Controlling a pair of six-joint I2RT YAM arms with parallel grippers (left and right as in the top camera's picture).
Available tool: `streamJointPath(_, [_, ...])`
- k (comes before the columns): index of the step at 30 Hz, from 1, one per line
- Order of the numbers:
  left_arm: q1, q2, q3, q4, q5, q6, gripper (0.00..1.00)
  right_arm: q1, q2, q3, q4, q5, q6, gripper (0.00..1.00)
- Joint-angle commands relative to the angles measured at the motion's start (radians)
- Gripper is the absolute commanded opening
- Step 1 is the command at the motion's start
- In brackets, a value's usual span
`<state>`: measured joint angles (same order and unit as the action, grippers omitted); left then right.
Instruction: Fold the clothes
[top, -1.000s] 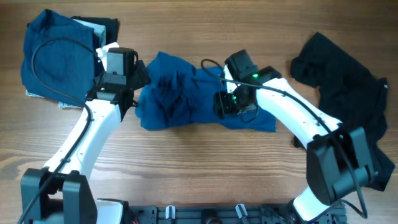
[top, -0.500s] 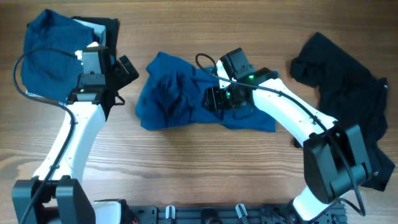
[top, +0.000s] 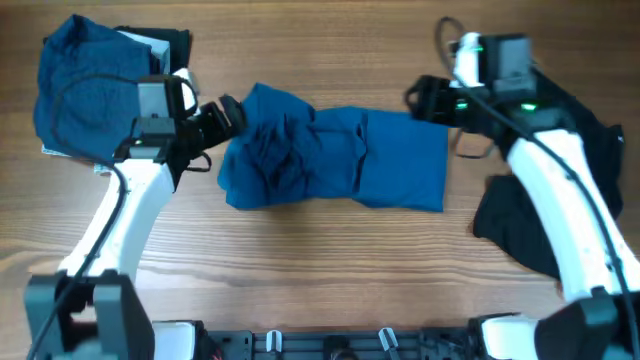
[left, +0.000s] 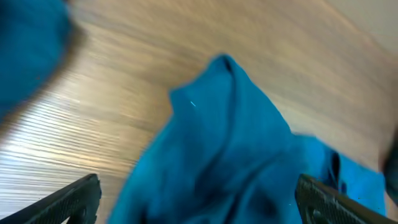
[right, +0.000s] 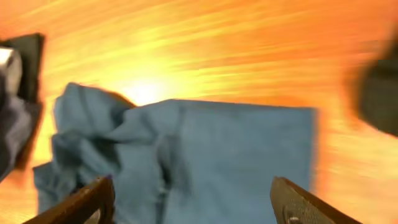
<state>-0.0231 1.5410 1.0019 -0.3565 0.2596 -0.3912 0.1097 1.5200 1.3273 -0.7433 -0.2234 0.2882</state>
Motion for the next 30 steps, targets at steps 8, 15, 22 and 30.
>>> streamJointPath(8, [0.022, 0.259, 0.332, -0.353, 0.091, 0.288, 1.0, -0.061, -0.015, 0.009, -0.14, 0.032, -0.106, 0.82])
streamJointPath(15, [0.028, 0.414, 0.382, -0.401, 0.106, 0.415, 1.0, -0.061, -0.015, 0.009, -0.168, 0.032, -0.106, 0.82])
streamJointPath(22, [0.059, 0.457, 0.382, -0.424, 0.135, 0.488, 1.0, -0.061, -0.015, 0.009, -0.186, 0.033, -0.109, 0.82])
streamJointPath(30, [0.055, 0.485, 0.38, -0.475, 0.307, 0.607, 0.93, -0.061, -0.015, 0.009, -0.185, 0.032, -0.109, 0.82])
